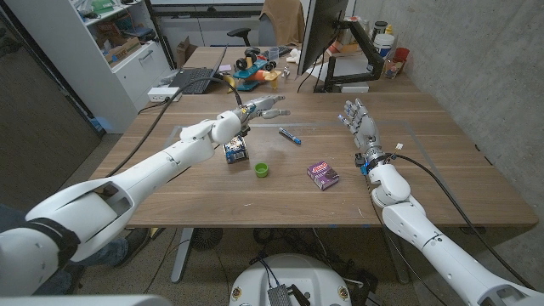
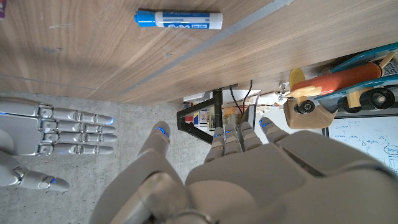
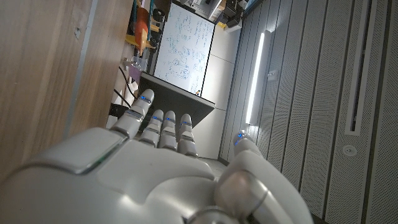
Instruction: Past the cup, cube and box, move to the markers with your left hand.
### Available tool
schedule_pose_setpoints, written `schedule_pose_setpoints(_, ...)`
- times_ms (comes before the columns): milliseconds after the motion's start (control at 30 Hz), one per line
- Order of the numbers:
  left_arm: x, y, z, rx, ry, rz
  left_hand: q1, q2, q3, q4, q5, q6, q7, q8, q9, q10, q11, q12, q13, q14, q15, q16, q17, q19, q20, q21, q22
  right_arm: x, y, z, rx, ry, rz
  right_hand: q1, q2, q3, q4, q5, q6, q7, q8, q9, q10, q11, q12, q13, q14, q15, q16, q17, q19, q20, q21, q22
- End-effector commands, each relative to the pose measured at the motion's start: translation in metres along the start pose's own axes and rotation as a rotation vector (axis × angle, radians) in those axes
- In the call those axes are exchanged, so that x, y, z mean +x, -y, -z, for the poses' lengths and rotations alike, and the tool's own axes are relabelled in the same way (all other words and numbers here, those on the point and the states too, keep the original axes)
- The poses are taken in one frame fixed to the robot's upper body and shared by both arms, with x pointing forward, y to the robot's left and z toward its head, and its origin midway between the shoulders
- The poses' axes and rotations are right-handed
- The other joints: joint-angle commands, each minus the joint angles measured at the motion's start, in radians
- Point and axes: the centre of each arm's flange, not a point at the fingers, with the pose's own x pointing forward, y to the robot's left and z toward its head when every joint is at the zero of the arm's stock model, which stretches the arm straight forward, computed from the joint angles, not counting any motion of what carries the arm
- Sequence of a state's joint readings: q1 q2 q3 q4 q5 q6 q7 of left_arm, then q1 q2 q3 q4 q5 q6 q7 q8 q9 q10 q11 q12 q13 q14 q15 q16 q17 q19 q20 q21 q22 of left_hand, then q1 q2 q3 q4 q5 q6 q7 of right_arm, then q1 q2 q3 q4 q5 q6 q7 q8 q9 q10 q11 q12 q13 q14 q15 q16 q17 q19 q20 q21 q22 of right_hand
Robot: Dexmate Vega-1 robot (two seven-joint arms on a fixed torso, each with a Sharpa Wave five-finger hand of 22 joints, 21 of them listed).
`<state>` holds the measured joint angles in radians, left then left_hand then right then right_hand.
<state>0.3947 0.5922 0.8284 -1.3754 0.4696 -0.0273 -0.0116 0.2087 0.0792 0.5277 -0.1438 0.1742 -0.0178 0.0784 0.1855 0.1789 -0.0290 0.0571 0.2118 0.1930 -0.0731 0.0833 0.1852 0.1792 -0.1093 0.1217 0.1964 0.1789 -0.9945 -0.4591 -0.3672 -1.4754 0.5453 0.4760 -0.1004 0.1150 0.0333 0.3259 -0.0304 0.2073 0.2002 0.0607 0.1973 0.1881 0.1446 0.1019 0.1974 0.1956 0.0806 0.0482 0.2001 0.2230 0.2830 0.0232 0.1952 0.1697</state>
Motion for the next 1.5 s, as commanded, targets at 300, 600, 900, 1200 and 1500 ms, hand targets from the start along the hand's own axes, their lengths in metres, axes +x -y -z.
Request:
schedule_pose_setpoints(300,0.013,0.017,-0.012,0.069,0.007,0.034,0.017,-0.005,0.003,-0.007,0.001,0.008,-0.001,0.007,0.003,0.009,-0.001,0.008,0.006,0.013,0.000,0.008,0.002,0.002,0.011,0.007,0.004,-0.003,0.002,0.000,0.005,0.005,0.004,-0.001,0.009,-0.002,0.001,-0.001,0.006,-0.003,0.000,0.003,0.011,0.002,0.004,0.001,0.006,-0.001,0.007,0.001,0.001,0.007,-0.003,0.002)
schedule_pose_setpoints(600,0.016,0.024,-0.013,0.100,-0.001,0.040,0.019,-0.006,0.003,-0.007,0.001,0.010,-0.004,0.008,0.003,0.013,-0.004,0.009,0.006,0.018,-0.001,0.009,0.002,0.007,0.012,0.009,0.004,-0.005,0.002,0.001,0.004,0.004,0.006,-0.001,0.009,-0.003,0.000,-0.001,0.006,-0.004,0.000,0.003,0.011,0.002,0.004,0.001,0.006,-0.001,0.006,0.000,0.001,0.007,-0.003,0.002)
schedule_pose_setpoints(900,0.018,0.033,-0.011,0.116,-0.004,0.052,0.022,-0.008,0.002,-0.008,0.002,0.021,-0.006,0.012,0.004,0.020,-0.006,0.012,0.007,0.026,-0.002,0.011,0.002,0.010,0.013,0.010,0.004,-0.007,0.003,0.001,0.004,0.005,0.006,-0.001,0.009,-0.003,0.000,-0.001,0.006,-0.004,0.000,0.003,0.012,0.003,0.004,0.001,0.006,-0.001,0.007,0.000,0.001,0.008,-0.003,0.002)
schedule_pose_setpoints(1200,0.024,0.042,-0.008,0.138,-0.012,0.075,0.026,-0.009,0.001,-0.008,0.002,0.033,-0.010,0.015,0.004,0.032,-0.012,0.016,0.007,0.033,-0.005,0.012,0.002,0.013,0.014,0.011,0.004,-0.008,0.002,0.003,0.008,0.003,0.006,-0.001,0.010,-0.004,-0.001,-0.001,0.007,-0.004,0.000,0.003,0.011,0.003,0.004,0.001,0.006,-0.001,0.006,-0.001,0.000,0.008,-0.003,0.002)
schedule_pose_setpoints(1500,0.031,0.046,-0.007,0.140,-0.017,0.091,0.029,-0.010,0.001,-0.008,0.002,0.036,-0.012,0.015,0.004,0.038,-0.014,0.018,0.008,0.038,-0.008,0.012,0.003,0.013,0.015,0.010,0.005,-0.006,0.002,0.001,0.005,0.005,0.005,-0.002,0.010,-0.004,-0.001,-0.001,0.007,-0.004,0.000,0.003,0.012,0.004,0.004,0.000,0.006,-0.001,0.006,-0.002,0.000,0.008,-0.003,0.002)
